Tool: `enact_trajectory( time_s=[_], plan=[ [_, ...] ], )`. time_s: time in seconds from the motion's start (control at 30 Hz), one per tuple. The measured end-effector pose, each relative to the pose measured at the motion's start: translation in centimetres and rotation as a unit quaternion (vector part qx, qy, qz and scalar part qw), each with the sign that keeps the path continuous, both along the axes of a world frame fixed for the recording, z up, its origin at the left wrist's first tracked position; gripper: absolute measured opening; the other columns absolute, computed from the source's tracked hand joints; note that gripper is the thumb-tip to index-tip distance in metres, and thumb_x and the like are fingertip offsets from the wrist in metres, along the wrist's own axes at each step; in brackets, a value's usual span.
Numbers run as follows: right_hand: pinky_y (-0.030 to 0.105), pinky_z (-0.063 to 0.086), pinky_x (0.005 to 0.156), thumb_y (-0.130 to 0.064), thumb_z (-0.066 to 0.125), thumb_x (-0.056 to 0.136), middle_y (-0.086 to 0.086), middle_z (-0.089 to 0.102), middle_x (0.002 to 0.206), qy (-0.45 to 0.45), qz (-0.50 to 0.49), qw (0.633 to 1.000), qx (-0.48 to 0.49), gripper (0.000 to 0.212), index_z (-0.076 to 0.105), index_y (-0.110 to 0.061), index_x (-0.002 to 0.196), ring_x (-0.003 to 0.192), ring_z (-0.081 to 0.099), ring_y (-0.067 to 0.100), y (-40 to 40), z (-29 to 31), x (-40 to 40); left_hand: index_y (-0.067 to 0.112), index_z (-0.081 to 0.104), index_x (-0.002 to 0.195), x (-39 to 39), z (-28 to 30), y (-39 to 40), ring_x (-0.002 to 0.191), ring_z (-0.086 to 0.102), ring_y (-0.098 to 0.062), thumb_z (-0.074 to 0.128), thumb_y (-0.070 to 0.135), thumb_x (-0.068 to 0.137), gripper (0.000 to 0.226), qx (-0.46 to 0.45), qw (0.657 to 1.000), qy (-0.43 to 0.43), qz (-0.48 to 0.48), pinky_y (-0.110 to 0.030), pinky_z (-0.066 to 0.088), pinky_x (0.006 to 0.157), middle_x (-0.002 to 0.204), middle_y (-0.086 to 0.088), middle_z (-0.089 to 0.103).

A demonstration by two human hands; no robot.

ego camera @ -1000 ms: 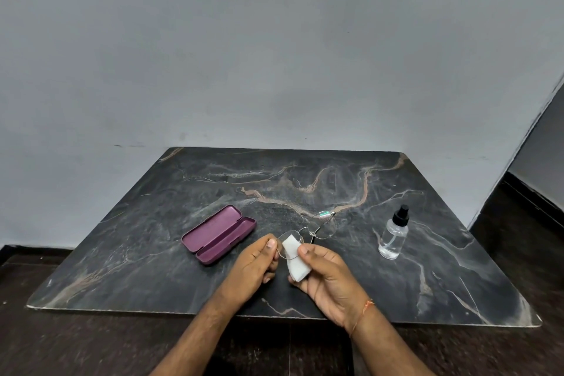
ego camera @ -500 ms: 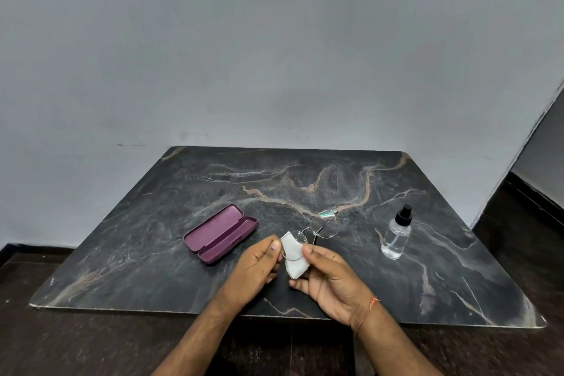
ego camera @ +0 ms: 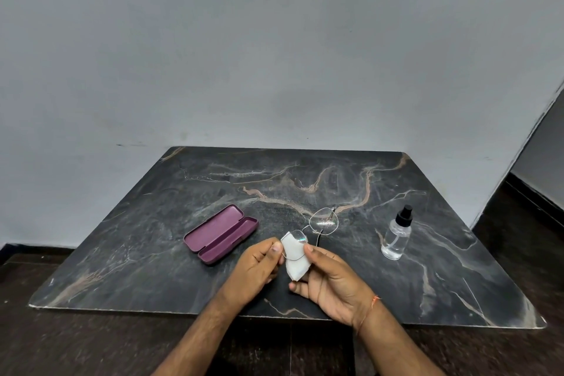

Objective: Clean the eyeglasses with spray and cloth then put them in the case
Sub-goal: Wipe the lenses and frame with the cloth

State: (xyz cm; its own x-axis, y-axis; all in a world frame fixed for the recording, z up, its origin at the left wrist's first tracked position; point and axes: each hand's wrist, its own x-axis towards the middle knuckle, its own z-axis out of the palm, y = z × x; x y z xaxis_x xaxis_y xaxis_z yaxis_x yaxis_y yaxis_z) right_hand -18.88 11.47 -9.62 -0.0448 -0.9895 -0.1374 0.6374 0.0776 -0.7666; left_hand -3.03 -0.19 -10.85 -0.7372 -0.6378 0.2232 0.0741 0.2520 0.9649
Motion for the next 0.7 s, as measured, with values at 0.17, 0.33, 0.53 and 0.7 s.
enact_trajectory(
  time_s=[0.17, 0.33, 0.53, 0.7],
  plan=[
    [0.037, 0.06, 0.076, -0.033, 0.096, 0.078, 0.022, 0.074, 0.113, -0.005, -0.003, 1.0, 0.007, 0.056, 0.078, 0.0, 0.12, 0.094, 0.072, 0.025, -0.17, -0.22, -0.2, 0.03, 0.059, 0.075, 0.03, 0.19, 0.08, 0.054, 0.04, -0.009, 0.05, 0.058, 0.102, 0.04, -0.004, 1.0, 0.0, 0.017, -0.021, 0.036, 0.053, 0.064, -0.003, 0.042],
    [0.035, 0.06, 0.073, -0.025, 0.101, 0.07, 0.02, 0.072, 0.11, -0.022, -0.038, 0.999, 0.014, 0.057, 0.078, -0.002, 0.116, 0.093, 0.07, 0.025, -0.3, -0.47, -0.13, 0.025, 0.057, 0.076, 0.08, 0.37, 0.27, 0.056, 0.039, -0.01, 0.049, 0.058, 0.102, 0.043, -0.01, 1.0, -0.004, 0.019, -0.023, 0.037, 0.054, 0.064, 0.0, 0.042],
    [0.037, 0.059, 0.077, -0.027, 0.099, 0.073, 0.018, 0.074, 0.118, -0.029, -0.026, 0.999, 0.016, 0.061, 0.077, -0.007, 0.126, 0.098, 0.072, 0.025, -0.27, -0.15, -0.24, 0.016, 0.053, 0.079, 0.05, 0.35, 0.43, 0.054, 0.036, -0.009, 0.049, 0.058, 0.1, 0.047, -0.006, 1.0, -0.001, 0.011, -0.022, 0.034, 0.052, 0.061, 0.0, 0.039],
    [0.037, 0.06, 0.075, -0.026, 0.093, 0.079, 0.019, 0.076, 0.117, -0.023, -0.016, 0.999, 0.018, 0.049, 0.079, -0.004, 0.121, 0.096, 0.073, 0.025, -0.21, 0.11, -0.13, 0.029, 0.056, 0.077, 0.08, 0.33, 0.34, 0.055, 0.039, -0.004, 0.048, 0.059, 0.101, 0.039, 0.001, 1.0, -0.009, 0.015, -0.019, 0.035, 0.053, 0.062, 0.012, 0.043]
  ],
)
